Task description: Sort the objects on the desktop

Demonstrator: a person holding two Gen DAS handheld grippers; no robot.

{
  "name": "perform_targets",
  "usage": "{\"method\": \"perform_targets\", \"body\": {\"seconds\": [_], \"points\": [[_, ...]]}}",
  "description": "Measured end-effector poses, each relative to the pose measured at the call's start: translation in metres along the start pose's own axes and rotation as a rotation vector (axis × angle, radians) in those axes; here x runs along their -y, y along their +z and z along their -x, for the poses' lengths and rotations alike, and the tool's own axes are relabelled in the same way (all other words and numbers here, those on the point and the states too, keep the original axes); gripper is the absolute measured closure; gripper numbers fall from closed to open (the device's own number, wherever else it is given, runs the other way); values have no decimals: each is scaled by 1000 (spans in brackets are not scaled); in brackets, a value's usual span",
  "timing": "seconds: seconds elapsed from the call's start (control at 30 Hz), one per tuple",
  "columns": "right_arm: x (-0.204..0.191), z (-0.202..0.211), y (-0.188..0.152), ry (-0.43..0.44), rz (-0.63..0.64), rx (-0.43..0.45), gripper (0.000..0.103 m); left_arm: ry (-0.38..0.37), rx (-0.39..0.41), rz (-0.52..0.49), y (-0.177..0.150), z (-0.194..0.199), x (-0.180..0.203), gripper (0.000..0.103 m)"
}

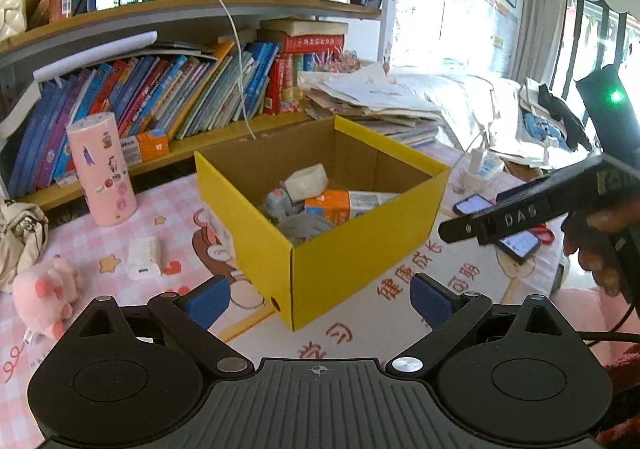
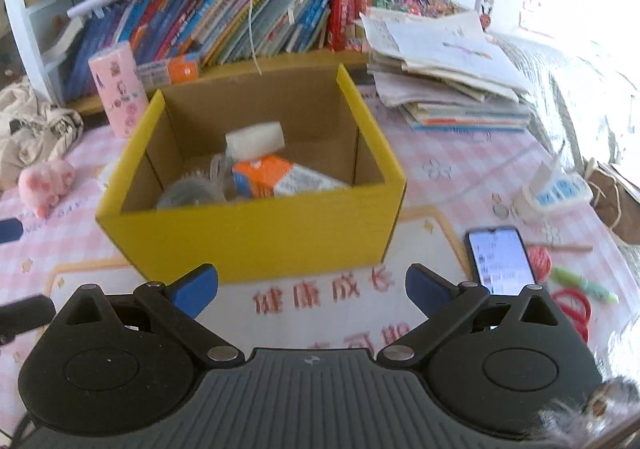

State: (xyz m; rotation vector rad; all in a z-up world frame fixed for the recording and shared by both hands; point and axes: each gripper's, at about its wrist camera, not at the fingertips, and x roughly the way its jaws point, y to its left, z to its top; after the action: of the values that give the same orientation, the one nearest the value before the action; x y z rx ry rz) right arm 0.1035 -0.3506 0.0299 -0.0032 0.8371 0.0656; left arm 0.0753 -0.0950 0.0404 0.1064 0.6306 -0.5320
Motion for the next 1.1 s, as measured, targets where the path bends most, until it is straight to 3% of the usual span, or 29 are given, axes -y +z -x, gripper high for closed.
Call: {"method": "perform_targets", "body": {"seconds": [0.5, 0.87, 1.1], "points": [[-56, -12, -45, 10, -5, -94, 2, 23, -87, 13, -39, 11, -20, 5], [-129, -20, -64, 79, 203, -163, 2, 50, -183, 85, -70, 19, -41, 5], [-148, -25, -65, 114, 220, -181, 1, 87, -195, 123, -82, 32, -56, 5]]}}
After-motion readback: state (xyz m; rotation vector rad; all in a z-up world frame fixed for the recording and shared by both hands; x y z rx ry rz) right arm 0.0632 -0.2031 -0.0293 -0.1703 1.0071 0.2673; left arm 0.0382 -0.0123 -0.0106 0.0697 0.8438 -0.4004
